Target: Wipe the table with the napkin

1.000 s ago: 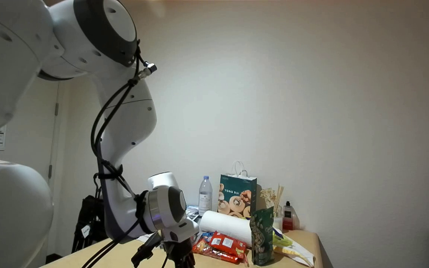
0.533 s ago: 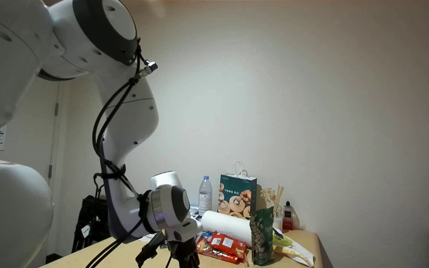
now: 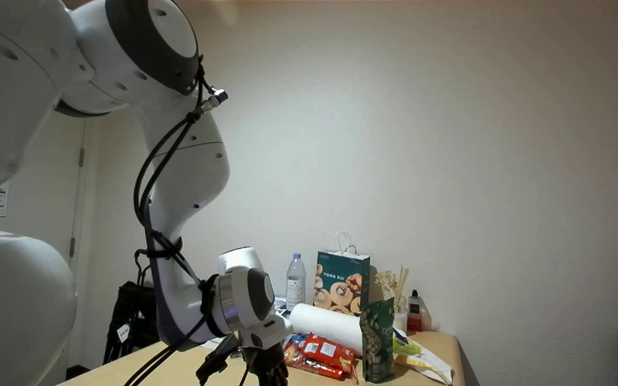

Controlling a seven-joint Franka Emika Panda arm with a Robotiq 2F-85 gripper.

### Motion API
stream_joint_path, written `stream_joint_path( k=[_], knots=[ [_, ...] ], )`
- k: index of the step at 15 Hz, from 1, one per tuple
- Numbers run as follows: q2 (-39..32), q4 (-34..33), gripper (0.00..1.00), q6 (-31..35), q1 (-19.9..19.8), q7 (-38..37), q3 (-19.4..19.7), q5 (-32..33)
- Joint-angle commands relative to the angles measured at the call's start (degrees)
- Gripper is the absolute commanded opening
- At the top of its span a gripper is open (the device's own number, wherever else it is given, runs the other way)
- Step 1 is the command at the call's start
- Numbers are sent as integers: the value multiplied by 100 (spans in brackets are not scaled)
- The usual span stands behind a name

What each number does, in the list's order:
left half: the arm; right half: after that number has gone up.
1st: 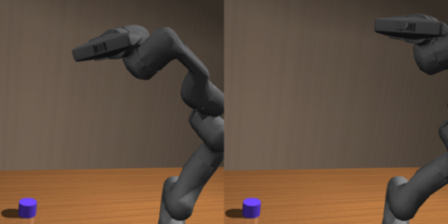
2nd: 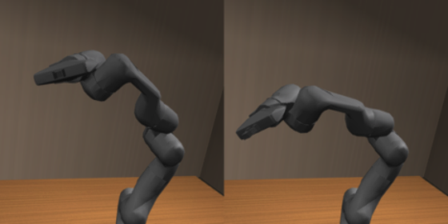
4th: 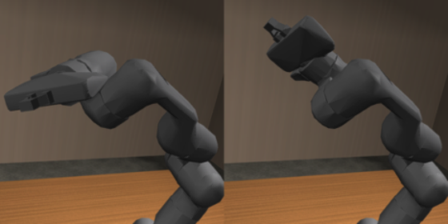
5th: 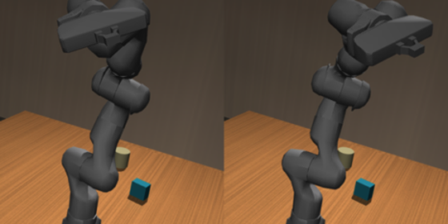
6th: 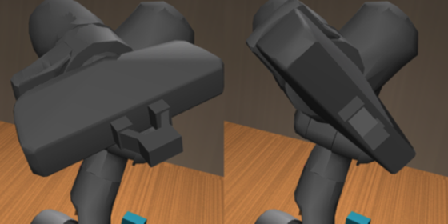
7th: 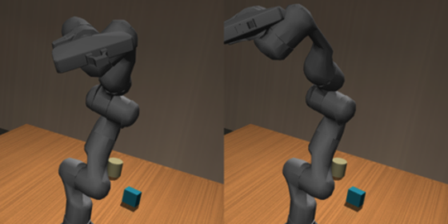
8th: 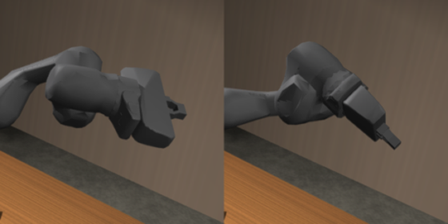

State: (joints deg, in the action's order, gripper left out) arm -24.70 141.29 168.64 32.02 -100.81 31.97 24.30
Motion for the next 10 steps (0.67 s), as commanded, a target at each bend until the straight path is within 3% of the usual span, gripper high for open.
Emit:
stream_joint_path(
  k=[1,5,8,10],
  knots=[
    [-106,-73,68,54,-499,262,-540,-364],
    [-206,-218,41,77,-958,417,-992,-792],
    [-244,-324,21,121,-1137,475,-1135,-969],
    [-373,-500,8,175,-1061,376,-1028,-915]
  ],
)
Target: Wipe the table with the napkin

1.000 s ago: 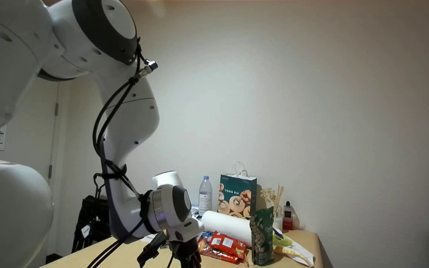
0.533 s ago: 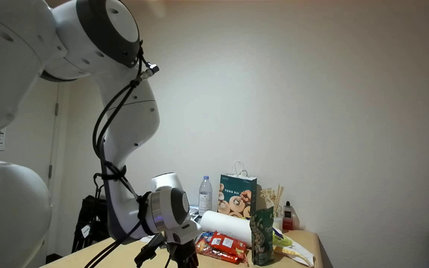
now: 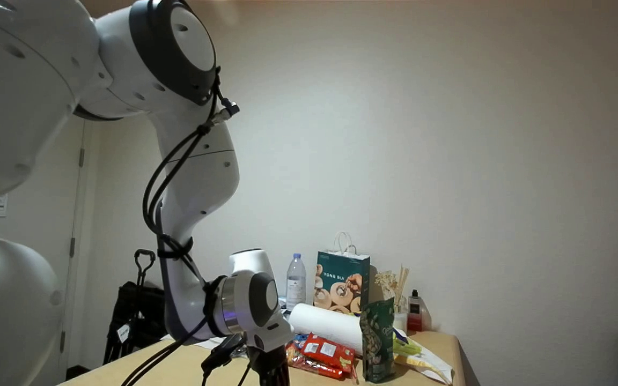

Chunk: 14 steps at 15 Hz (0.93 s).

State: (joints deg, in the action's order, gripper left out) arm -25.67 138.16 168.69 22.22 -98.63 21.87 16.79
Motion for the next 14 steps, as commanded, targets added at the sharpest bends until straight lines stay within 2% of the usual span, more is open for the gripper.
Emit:
stream_joint_path(
  k=[1,4,6,10,12,14],
  knots=[
    [-425,-382,2,159,100,58,160,-34],
    [-878,-1143,0,-199,283,219,165,83],
    [-1221,-1774,3,-758,386,416,16,155],
    [-1541,-2698,3,-2116,-16,1146,-650,243],
    [-1379,-2779,3,-2729,-474,1845,-1092,-35],
    [-1172,-2646,3,-2850,-840,2399,-1374,-193]
  ],
)
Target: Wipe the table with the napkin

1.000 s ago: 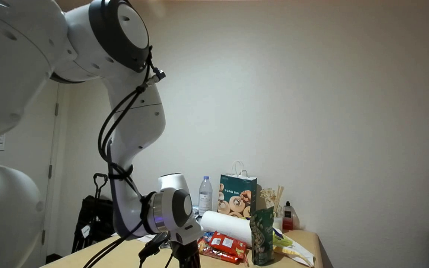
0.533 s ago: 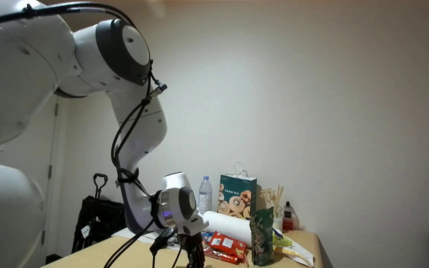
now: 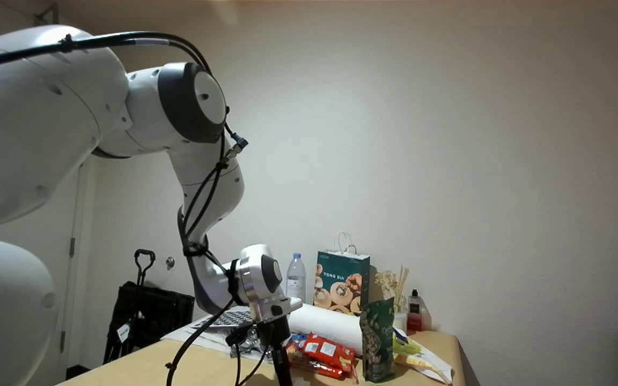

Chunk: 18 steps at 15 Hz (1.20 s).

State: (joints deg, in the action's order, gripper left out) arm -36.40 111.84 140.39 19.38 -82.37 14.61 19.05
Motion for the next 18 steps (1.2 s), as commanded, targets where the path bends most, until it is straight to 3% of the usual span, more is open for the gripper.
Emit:
stream_joint_path(
  k=[1,5,8,11,14,18],
  knots=[
    [48,124,3,-47,-738,1031,-767,-570],
    [351,742,3,797,-611,-296,-73,-296],
    [505,1302,3,1592,-676,-848,298,-300],
    [453,1690,3,2338,-630,-1336,938,-310],
    [249,1871,3,2920,-578,-1713,1473,-527],
    [-27,1883,3,3157,-384,-2127,1830,-1191]
  ],
)
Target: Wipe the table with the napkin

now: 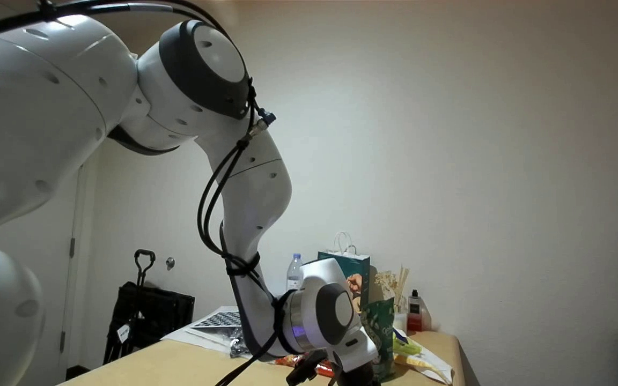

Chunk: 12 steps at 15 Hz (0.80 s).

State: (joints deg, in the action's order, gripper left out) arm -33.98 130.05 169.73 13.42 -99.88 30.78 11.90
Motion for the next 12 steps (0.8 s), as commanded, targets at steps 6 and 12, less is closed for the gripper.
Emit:
stream_joint_path(
  k=[6,12],
  knots=[
    [-119,-224,3,-227,1238,208,-177,-200],
    [-23,-950,3,-1226,1926,419,-1090,133]
  ],
)
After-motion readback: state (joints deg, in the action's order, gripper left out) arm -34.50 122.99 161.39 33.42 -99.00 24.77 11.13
